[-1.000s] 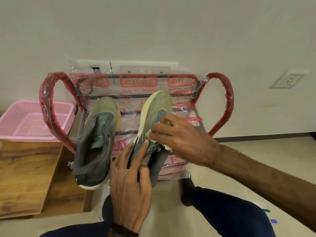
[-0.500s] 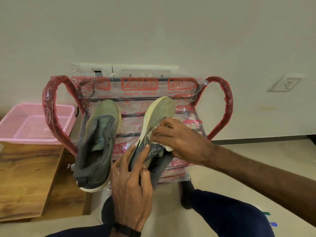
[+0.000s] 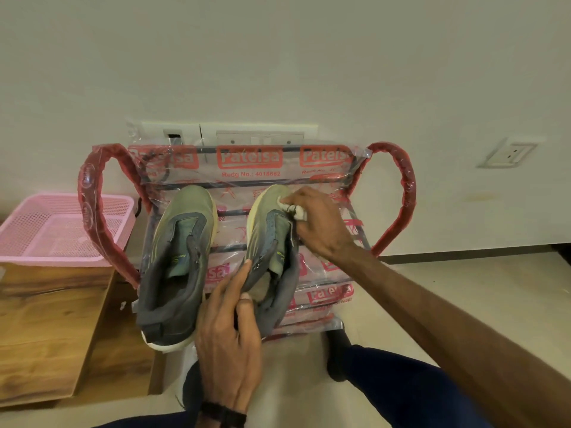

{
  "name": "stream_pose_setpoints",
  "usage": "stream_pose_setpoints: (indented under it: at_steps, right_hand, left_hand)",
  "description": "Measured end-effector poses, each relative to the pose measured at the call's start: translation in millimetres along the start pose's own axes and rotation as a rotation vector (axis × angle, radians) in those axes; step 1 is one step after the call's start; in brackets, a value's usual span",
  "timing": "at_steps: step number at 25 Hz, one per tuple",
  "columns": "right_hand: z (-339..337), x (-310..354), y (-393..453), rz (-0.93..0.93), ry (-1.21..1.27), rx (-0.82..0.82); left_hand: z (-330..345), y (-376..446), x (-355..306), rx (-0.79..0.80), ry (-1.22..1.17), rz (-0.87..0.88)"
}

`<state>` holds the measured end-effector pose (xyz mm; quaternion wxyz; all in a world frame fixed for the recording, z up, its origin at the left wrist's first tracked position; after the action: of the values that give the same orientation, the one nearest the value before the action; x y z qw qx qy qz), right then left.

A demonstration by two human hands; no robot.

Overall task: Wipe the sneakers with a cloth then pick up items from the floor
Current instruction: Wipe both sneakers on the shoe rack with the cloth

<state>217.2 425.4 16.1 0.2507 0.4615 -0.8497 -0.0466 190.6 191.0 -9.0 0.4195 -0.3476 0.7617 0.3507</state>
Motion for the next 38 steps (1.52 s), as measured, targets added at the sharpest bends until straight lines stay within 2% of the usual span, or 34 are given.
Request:
stream_pose_setpoints:
  at_steps: [2, 5, 6, 7, 9, 10, 16, 19, 20, 23, 24, 27, 29, 31, 34, 35, 38]
  right_hand:
    - [2, 10, -8, -0.026, 0.044, 0.096]
    - [-27, 6, -9, 0.003, 0.208, 0.372]
    - [-35, 2, -7, 0.013, 0.244, 0.391]
    - [-40, -4, -2, 0.042, 0.229, 0.315]
    - [-36, -15, 10, 0.090, 0.076, 0.063]
    - [-28, -15, 15, 0.082, 0.017, 0.017]
    - [1, 17, 10, -0.024, -0.010, 0.166]
    - [-19, 10, -1, 0.104, 0.160, 0.382]
    - [-28, 3, -1, 0.172, 0.233, 0.375]
    - [-39, -14, 3, 0.316, 0.202, 0.058]
    - [-34, -11, 3, 0.330, 0.180, 0.031]
    - [-2, 13, -9, 0.279, 0.101, 0.121]
    - [3, 24, -21, 0.268, 0.089, 0.100]
    - [-6, 29, -37, 0.291, 0.134, 0.123]
    - [-31, 27, -51, 0.320, 0.298, 0.246]
    - [-35, 23, -49, 0.347, 0.319, 0.220]
    - [-27, 12, -30, 0.401, 0.177, 0.025]
  left_hand:
    - [-2, -1, 0, -0.026, -0.070, -0.069]
    - [-4, -1, -2, -0.034, -0.096, -0.188]
    - [-4, -1, -3, -0.021, -0.096, -0.202]
    - [-3, 0, -3, -0.006, -0.094, -0.201]
    - [0, -1, -4, 0.010, -0.090, -0.184]
    - [1, -1, -4, 0.014, -0.092, -0.188]
    - [3, -2, -1, 0.017, -0.112, -0.271]
    - [1, -3, -3, 0.031, -0.147, -0.308]
    - [1, -2, -3, 0.037, -0.165, -0.316]
    - [4, -1, 1, 0.065, -0.199, -0.335]
    - [4, -1, 2, 0.073, -0.195, -0.331]
    - [7, -2, 1, 0.081, -0.178, -0.330]
    - [6, -4, -1, 0.079, -0.155, -0.323]
    - [5, -5, -3, 0.084, -0.147, -0.319]
    - [6, -4, -1, 0.094, -0.175, -0.324]
    - [8, -4, -1, 0.099, -0.176, -0.327]
    - [11, -4, -4, 0.140, -0.141, -0.321]
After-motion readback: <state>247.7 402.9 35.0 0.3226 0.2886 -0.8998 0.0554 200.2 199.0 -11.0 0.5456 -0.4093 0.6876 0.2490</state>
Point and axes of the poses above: each hand's wrist, its own y-axis towards the middle knuckle, its own z-axis out of the palm, x = y × z, the point moved 1 cm from there along y, towards the middle knuckle, and after that the axes turned 3 degrees about -y, right-handed, at the moved point
